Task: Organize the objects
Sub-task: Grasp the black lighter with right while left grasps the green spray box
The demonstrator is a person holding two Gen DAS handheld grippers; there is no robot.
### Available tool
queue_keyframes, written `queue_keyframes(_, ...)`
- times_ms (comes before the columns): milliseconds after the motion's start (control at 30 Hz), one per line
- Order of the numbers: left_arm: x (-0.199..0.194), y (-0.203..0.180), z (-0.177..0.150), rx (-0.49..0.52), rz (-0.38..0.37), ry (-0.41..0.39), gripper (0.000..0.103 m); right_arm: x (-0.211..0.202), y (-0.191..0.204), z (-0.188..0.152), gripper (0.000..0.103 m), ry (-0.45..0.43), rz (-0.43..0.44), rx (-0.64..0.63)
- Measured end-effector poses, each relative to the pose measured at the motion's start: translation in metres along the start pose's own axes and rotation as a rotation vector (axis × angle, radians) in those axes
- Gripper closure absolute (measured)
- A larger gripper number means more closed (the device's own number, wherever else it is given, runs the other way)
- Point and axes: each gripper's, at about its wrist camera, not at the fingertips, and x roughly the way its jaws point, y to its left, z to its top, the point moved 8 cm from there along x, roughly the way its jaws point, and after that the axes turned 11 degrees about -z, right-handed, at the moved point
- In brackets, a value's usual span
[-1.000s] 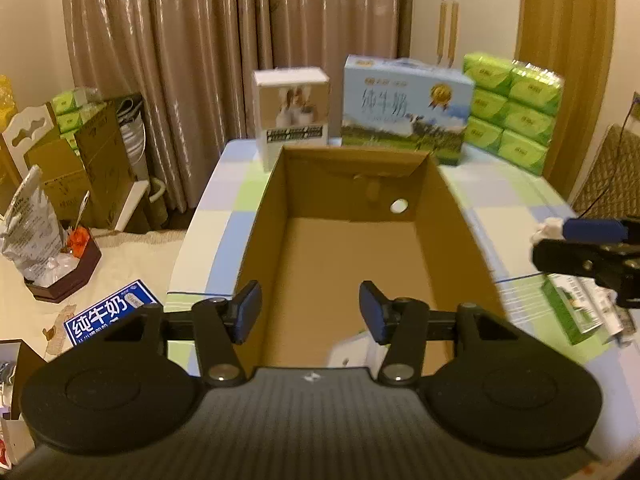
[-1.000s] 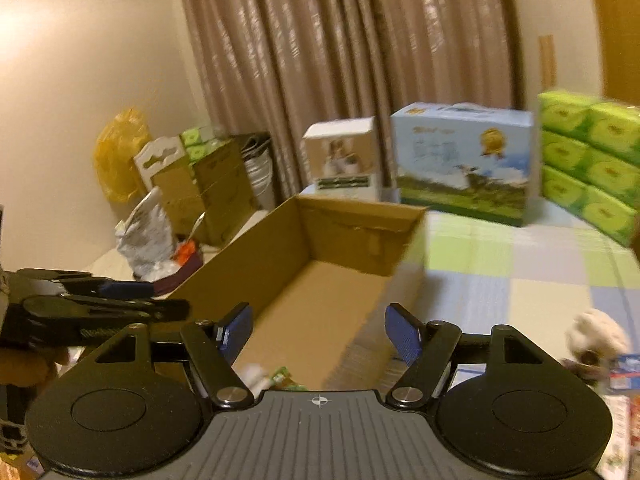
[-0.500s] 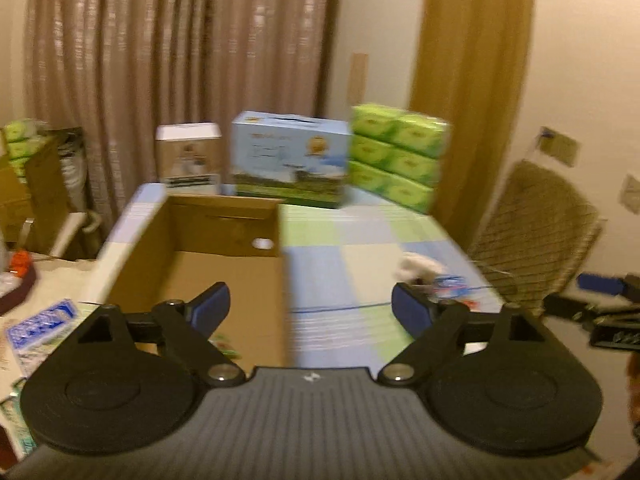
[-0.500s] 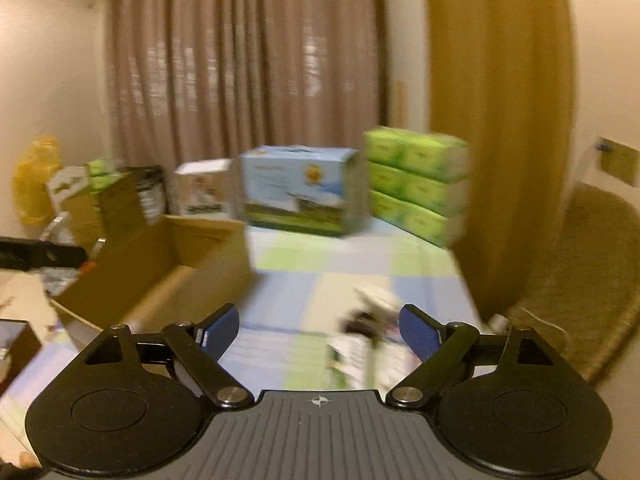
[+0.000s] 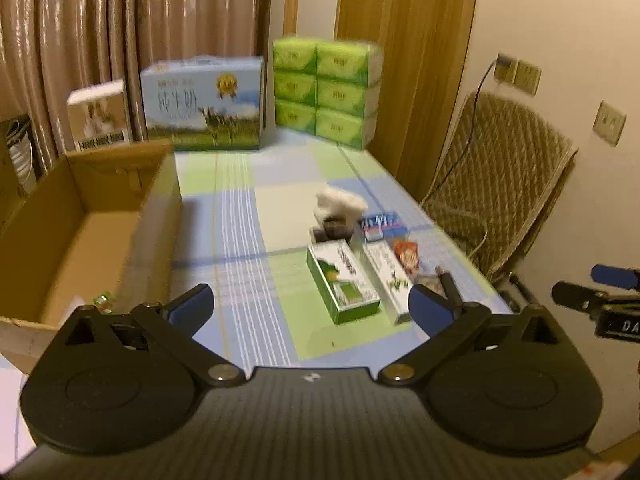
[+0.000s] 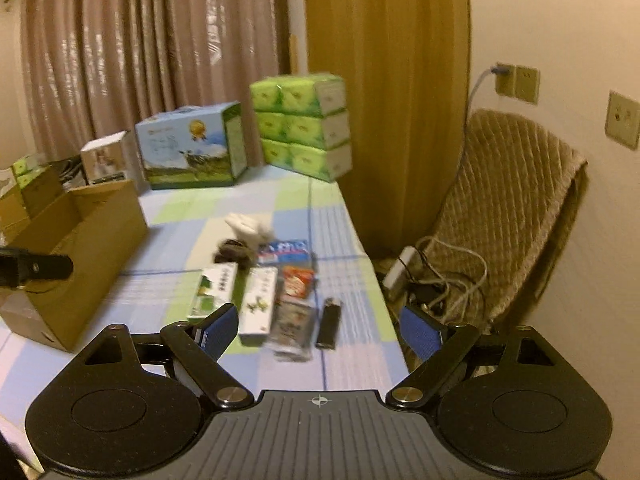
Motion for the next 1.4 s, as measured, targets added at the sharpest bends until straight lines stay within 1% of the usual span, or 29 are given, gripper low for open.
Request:
queue_keyframes(200, 0.048, 0.002, -0.015, 0.005, 0.036, 0.052, 0.001, 0.041, -0.011, -0.014, 0.018, 0.040, -0.021, 0.014)
queue_keyframes(267, 0.063, 0.004, -0.018, 0.006, 0.038, 0.062, 0.001, 0.057, -0.012, -0.018, 0.025, 0.060, -0.024, 0.019)
queue_keyframes(300, 0.070, 0.005, -0.019, 0.008, 0.039, 0.068, 0.001, 0.064, -0.012, -0.019, 0.031, 0.069, -0.022, 0.022)
queue_keyframes(433, 0.099, 0.007, -0.023, 0.009, 0.035, 0.084, 0.001, 0.092, -0.012, -0.024, 0.040, 0.104, -0.019, 0.023)
queue_keyframes(533, 0.118, 0.004, -0.024, 0.018, 0.025, 0.096, 0.002, 0.111, -0.011, -0.027, 0.043, 0.125, -0.019, 0.018)
queue_keyframes(667, 0.146, 0.002, -0.022, 0.030, 0.016, 0.105, 0.002, 0.133, -0.009, -0.029, 0.044, 0.144, -0.018, 0.009)
queue_keyframes(733, 0.160, 0.002, -0.022, 0.030, 0.016, 0.115, 0.003, 0.143, -0.007, -0.030, 0.045, 0.153, -0.014, 0.007)
queue_keyframes(800, 0.173, 0.003, -0.023, 0.026, 0.015, 0.131, 0.011, 0.151, -0.006, -0.031, 0.047, 0.161, -0.012, 0.006)
queue_keyframes(933, 0.193, 0.003, -0.020, 0.036, 0.006, 0.145, 0.012, 0.168, -0.002, -0.035, 0.055, 0.181, -0.009, 0.002)
queue_keyframes(1067, 0.209, 0.004, -0.020, 0.060, 0.005, 0.162, 0.014, 0.182, 0.003, -0.040, 0.059, 0.199, -0.009, -0.012)
queue_keyframes(1167, 0.216, 0.006, -0.021, 0.078, 0.004, 0.175, 0.019, 0.190, 0.008, -0.044, 0.063, 0.214, 0.000, -0.021)
queue_keyframes(1233, 0.218, 0.008, -0.021, 0.089, 0.005, 0.184, 0.028, 0.194, 0.012, -0.045, 0.066, 0.217, 0.003, -0.029)
queue_keyframes(1300, 0.220, 0.009, -0.023, 0.102, 0.009, 0.193, 0.040, 0.197, 0.016, -0.046, 0.068, 0.217, -0.001, -0.038)
queue_keyframes(1367, 0.220, 0.011, -0.025, 0.105, 0.011, 0.208, 0.049, 0.199, 0.019, -0.046, 0.072, 0.208, -0.014, -0.056)
queue_keyframes(1400, 0.219, 0.011, -0.027, 0.109, 0.012, 0.211, 0.051, 0.200, 0.021, -0.046, 0.081, 0.207, -0.018, -0.059)
